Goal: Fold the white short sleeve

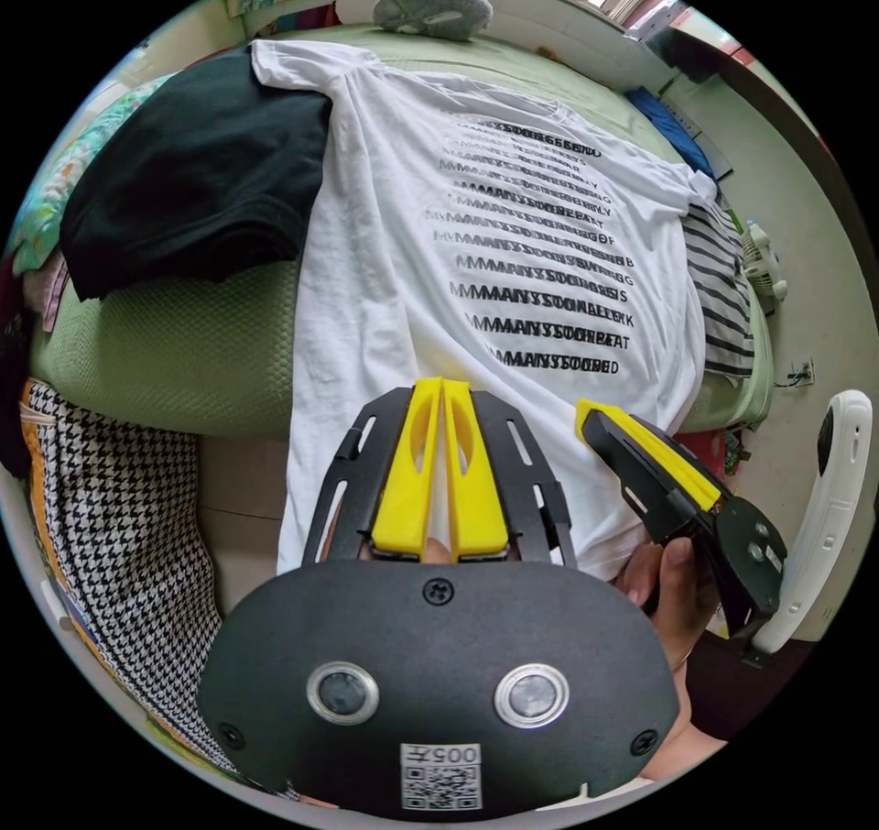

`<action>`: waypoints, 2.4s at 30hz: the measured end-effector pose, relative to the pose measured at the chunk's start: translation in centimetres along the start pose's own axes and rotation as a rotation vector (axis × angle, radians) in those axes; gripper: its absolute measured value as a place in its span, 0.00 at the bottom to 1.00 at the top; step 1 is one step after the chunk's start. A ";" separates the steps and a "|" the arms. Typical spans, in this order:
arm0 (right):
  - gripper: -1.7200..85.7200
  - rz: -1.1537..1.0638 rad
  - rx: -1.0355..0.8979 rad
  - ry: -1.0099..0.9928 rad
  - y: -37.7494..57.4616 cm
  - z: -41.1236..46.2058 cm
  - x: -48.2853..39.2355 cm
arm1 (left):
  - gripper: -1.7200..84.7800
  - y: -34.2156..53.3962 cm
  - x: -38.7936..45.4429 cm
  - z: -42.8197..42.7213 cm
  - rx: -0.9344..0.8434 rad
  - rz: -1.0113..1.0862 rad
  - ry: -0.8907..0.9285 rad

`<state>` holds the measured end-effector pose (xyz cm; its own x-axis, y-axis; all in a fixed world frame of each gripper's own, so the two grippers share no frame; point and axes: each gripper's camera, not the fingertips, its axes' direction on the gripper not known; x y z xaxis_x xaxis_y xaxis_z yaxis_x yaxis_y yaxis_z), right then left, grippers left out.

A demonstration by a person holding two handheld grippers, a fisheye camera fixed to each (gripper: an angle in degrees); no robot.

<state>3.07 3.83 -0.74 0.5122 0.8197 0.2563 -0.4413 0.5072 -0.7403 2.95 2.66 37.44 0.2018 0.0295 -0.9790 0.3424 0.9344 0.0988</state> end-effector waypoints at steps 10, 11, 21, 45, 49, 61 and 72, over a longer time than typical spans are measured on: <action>0.00 -0.003 -0.005 -0.003 -0.5 0.6 -0.2 | 0.02 -0.5 -0.6 0.2 -0.002 0.001 0.013; 0.00 -0.004 -0.004 0.001 -0.5 0.6 -0.3 | 0.02 -0.5 -0.7 0.2 0.002 -0.001 0.015; 0.00 -0.015 -0.005 0.022 -0.9 1.0 -0.7 | 0.02 -1.0 -1.4 0.1 0.008 -0.011 0.041; 0.01 -0.012 0.000 -0.002 -1.8 1.7 0.5 | 0.02 -2.7 -2.8 -0.8 0.011 -0.017 0.045; 0.01 -0.011 -0.003 -0.001 -2.2 1.8 0.7 | 0.02 -3.1 -3.4 -1.1 0.012 -0.019 0.052; 0.00 -0.005 0.003 -0.022 -3.0 2.0 2.2 | 0.02 -4.3 -4.7 -2.2 0.006 -0.013 0.042; 0.00 -0.041 0.000 -0.055 -4.0 2.0 3.4 | 0.02 -5.2 -6.9 -4.1 0.014 -0.003 0.067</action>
<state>5.09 5.09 4.36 0.4885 0.8119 0.3197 -0.4212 0.5403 -0.7284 -3.96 -0.95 42.99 0.1386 0.0506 -0.9891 0.3560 0.9294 0.0974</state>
